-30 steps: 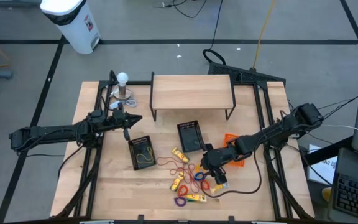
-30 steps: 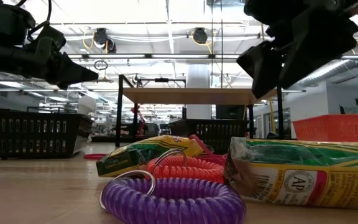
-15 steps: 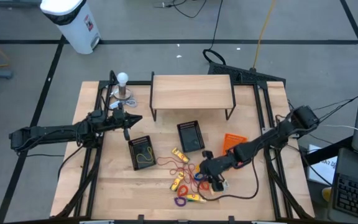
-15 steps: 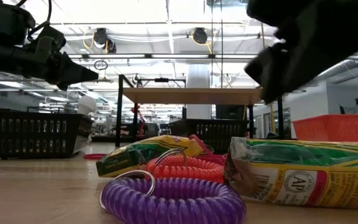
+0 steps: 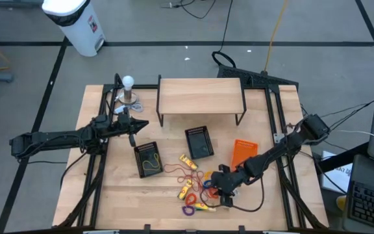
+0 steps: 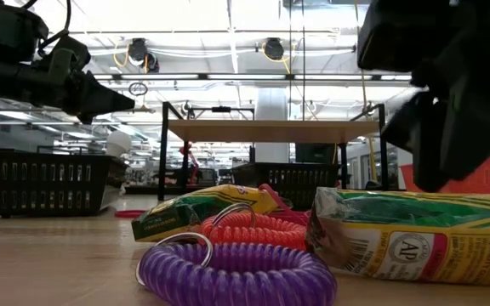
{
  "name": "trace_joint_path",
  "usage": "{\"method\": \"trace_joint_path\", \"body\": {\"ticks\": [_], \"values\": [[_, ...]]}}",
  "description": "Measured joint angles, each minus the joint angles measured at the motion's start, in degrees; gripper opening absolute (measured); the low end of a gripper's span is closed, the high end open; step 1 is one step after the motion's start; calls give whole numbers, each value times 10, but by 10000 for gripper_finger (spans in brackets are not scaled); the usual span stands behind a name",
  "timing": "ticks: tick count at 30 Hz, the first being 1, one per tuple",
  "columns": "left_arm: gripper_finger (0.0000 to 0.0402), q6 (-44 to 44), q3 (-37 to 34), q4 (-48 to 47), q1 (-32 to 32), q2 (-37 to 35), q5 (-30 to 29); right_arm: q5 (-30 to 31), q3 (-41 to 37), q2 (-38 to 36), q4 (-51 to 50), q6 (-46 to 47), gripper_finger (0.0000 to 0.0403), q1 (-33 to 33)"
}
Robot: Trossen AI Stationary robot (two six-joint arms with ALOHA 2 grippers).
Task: Pick & Place Office Desk Supplies
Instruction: Put the orange spring rubberband into the right black bin
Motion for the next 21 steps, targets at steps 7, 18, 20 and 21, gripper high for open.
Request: {"method": "trace_joint_path", "body": {"ticks": [7, 18, 20, 21], "values": [[24, 0, 0, 0, 0, 0, 0, 1, 0, 26, 1, 21, 128, 0], [24, 0, 0, 0, 0, 0, 0, 1, 2, 69, 48, 8, 118, 4], [24, 0, 0, 0, 0, 0, 0, 1, 2, 69, 46, 9, 104, 4], [24, 0, 0, 0, 0, 0, 0, 1, 2, 69, 46, 11, 93, 4]]}}
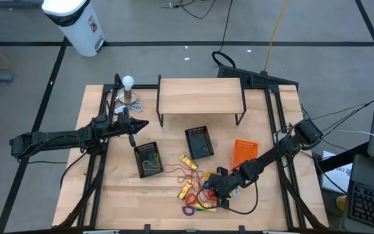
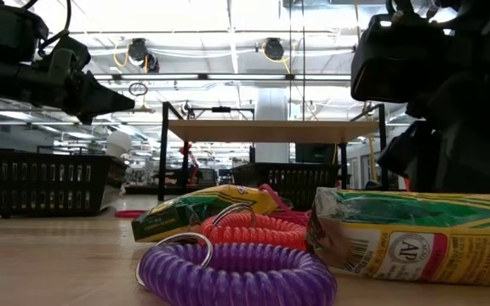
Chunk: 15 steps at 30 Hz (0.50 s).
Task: Pick & Place Office Desk Supplies
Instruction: Put the orange spring rubberband into the right black bin
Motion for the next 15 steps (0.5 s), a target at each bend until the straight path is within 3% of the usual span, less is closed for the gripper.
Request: {"method": "trace_joint_path", "body": {"ticks": [5, 15], "values": [[24, 0, 0, 0, 0, 0, 0, 1, -1, -8, -6, 15, 17, -1], [24, 0, 0, 0, 0, 0, 0, 3, -3, -117, -52, -25, 8, -2]]}}
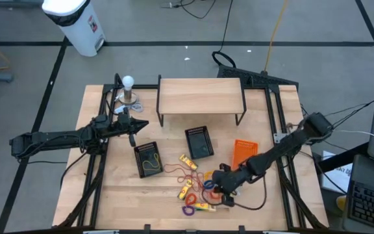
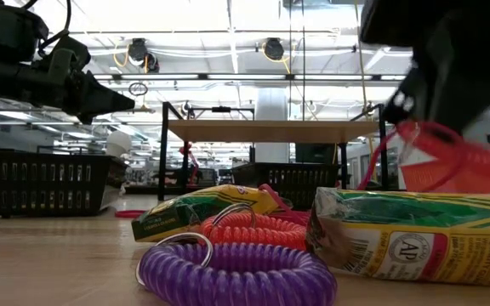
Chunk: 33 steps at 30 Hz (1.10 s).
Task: Pick & Place Office Desk Supplies
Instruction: Put the orange spring rubberband into the right black bin
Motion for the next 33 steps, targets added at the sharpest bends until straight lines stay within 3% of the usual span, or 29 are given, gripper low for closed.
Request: {"method": "trace_joint_path", "body": {"ticks": [5, 12, 20, 26, 33], "values": [[24, 0, 0, 0, 0, 0, 0, 12, 1, -77, -12, -42, 8, -9], [24, 27, 0, 3, 0, 0, 0, 44, 1, -164, -148, -74, 8, -36], [24, 49, 0, 3, 0, 0, -2, 73, 1, -121, -247, -129, 8, -40], [24, 62, 0, 4, 0, 0, -48, 131, 22, -75, -271, -200, 8, -20], [24, 63, 0, 4, 0, 0, -59, 134, 44, -147, -233, -278, 8, -42]]}}
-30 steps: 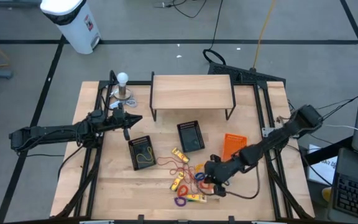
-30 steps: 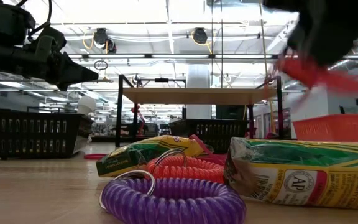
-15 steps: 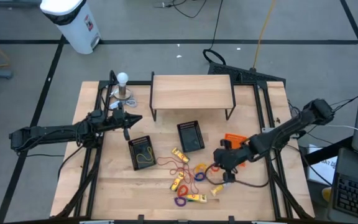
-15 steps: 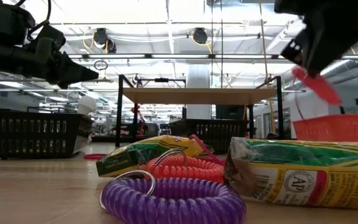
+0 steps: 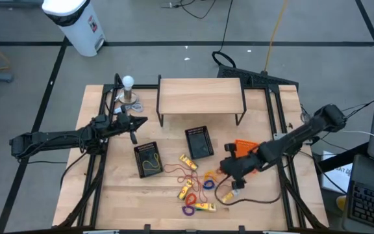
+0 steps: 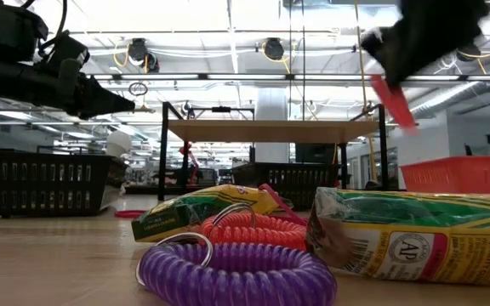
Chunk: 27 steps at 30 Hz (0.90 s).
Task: Pick & Place Office Desk Supplies
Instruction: Put the orange spring rubberband into the right black bin
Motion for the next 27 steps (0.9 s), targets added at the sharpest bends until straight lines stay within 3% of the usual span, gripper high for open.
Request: {"method": "trace_joint_path", "body": {"ticks": [9, 11, 14, 19, 27], "values": [[24, -4, 0, 0, 0, 0, 0, -21, -7, -211, 133, -143, 8, -89], [24, -8, 0, 0, 0, 0, 0, -64, -23, -261, 159, -154, 8, -121], [24, -8, 0, 0, 0, 0, 0, -129, -53, -323, 185, -144, 8, -168], [24, -17, 0, 1, 0, 0, 0, -143, -128, -408, 217, -131, 7, -218], [24, -23, 0, 0, 0, 0, 0, -322, -277, -475, 351, -4, 6, -324]]}}
